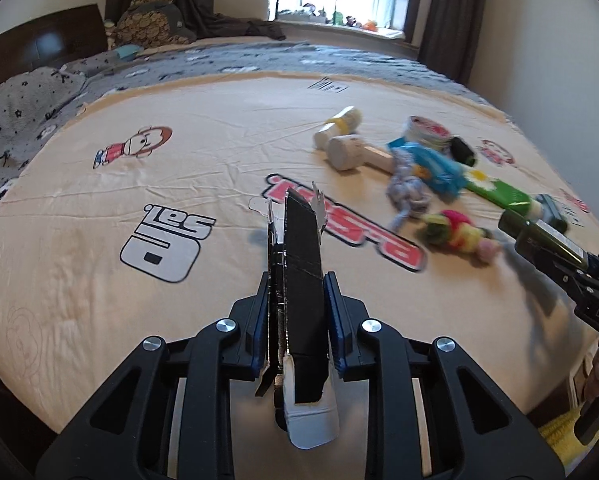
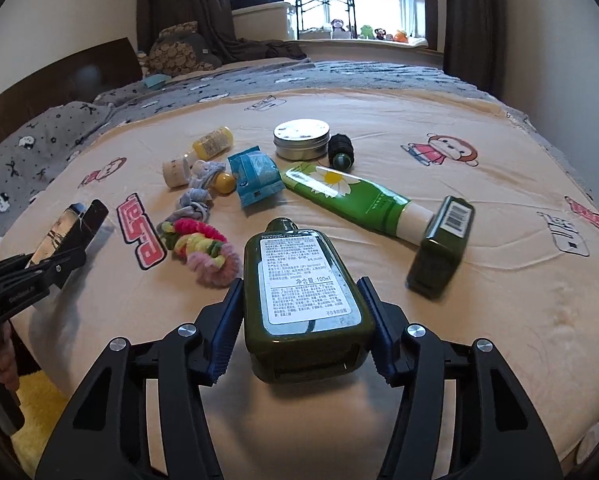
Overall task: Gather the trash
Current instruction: 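Carry comb and green bottle down to the bin and open both tools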
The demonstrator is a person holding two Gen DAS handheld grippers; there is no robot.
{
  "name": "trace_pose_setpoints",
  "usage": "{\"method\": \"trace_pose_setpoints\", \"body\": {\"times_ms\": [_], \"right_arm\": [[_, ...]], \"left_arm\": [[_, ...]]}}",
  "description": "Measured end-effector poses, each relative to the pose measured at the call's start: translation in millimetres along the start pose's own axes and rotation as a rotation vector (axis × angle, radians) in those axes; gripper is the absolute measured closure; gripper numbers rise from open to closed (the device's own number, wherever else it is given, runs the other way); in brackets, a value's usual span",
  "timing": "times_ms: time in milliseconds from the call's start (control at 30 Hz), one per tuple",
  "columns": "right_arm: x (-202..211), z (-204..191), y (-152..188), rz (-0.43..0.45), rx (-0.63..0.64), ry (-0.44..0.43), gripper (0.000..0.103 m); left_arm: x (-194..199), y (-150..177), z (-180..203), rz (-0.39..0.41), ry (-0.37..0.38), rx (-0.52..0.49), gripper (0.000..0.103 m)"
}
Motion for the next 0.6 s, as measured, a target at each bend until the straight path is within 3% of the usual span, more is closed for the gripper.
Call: {"method": "trace_pose_setpoints", "body": {"times_ms": [267, 600], "right_arm": [[78.6, -8.8, 32.5, 0.045, 0.059, -0.015, 0.046], [103.9, -3.2, 112.1, -0.097, 0.075, -0.069, 0.046]], "left_arm": [[77.7, 24.1, 49.2, 0.094, 0.076, -0.082, 0.079], [108.6, 101.3, 88.5, 0.024, 0.21, -0.138, 0.079]]}}
Point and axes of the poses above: each gripper's, at about its wrist camera, not at the fingertips, and x roughly against the way its jaws point, z to its right, y to its underside, the point moved 5 cm from there along -x, roughly the way its jaws point, and after that the axes turned 7 degrees about -x, right-handed, at the moved point
